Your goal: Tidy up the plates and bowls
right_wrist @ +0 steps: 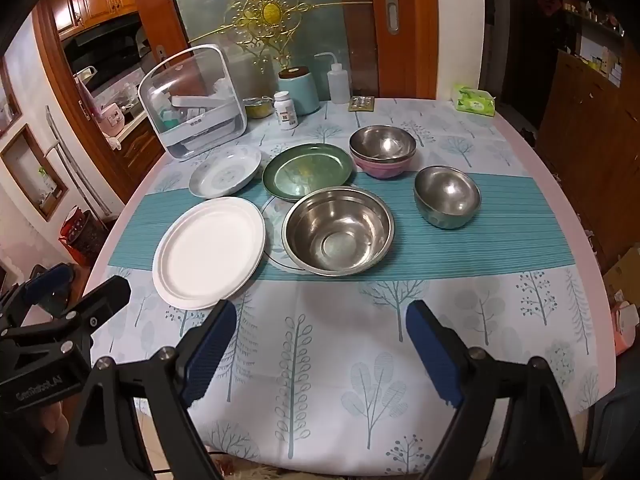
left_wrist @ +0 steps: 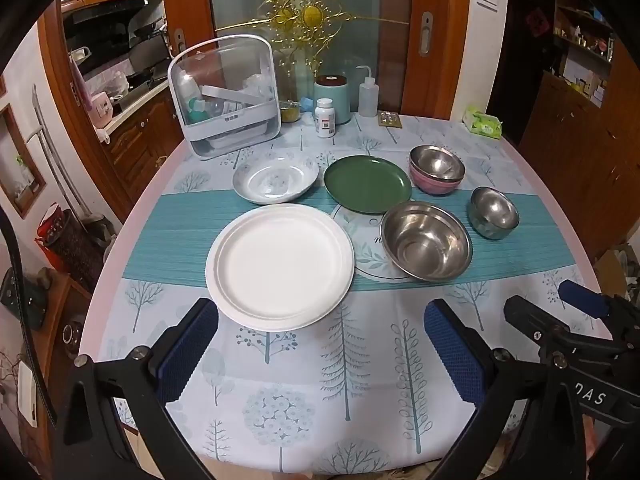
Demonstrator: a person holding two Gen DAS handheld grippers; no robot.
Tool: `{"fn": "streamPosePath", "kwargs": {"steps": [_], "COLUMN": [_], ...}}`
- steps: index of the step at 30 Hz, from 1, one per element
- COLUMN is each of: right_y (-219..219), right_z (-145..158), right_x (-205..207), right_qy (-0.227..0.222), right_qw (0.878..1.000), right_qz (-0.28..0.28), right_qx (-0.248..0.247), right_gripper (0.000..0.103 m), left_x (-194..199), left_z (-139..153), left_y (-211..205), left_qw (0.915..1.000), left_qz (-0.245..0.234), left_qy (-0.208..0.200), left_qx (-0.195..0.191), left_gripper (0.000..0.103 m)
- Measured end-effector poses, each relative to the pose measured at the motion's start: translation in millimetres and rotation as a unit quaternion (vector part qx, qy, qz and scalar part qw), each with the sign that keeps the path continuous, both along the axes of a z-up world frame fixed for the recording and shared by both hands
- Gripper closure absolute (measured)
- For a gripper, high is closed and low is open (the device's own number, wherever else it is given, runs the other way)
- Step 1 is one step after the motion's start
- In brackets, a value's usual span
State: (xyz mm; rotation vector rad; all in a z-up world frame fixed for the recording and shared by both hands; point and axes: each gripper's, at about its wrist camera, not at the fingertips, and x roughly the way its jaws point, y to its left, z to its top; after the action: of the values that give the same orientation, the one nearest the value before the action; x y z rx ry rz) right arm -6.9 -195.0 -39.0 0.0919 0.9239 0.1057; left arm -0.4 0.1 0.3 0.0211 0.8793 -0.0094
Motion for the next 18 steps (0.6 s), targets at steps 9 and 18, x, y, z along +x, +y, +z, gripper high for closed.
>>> {"fn": "streamPosePath", "kwargs": {"steps": [9, 18], "right_y": [-5.2, -9.7], "right_z": [-1.3, -2.1], "right_x": [3.3, 6.1], "right_qy": [0.004, 0.006], "right_qw": [1.000, 1.000], "right_qz": [0.000, 0.000], "right_qx": [0.002, 0.004], "right_gripper": [0.015, 0.015], "left_x": [6.5, -5.0], "left_z": [7.9, 8.2], "left_y": [-12.4, -13.2], "left_qw": [1.0000, 0.9995], "left_qz": [-0.001, -0.024], "left_qy": [-0.005, -0.018], "left_qx": [0.000, -0.010], "left_gripper": [0.001, 0.001]}}
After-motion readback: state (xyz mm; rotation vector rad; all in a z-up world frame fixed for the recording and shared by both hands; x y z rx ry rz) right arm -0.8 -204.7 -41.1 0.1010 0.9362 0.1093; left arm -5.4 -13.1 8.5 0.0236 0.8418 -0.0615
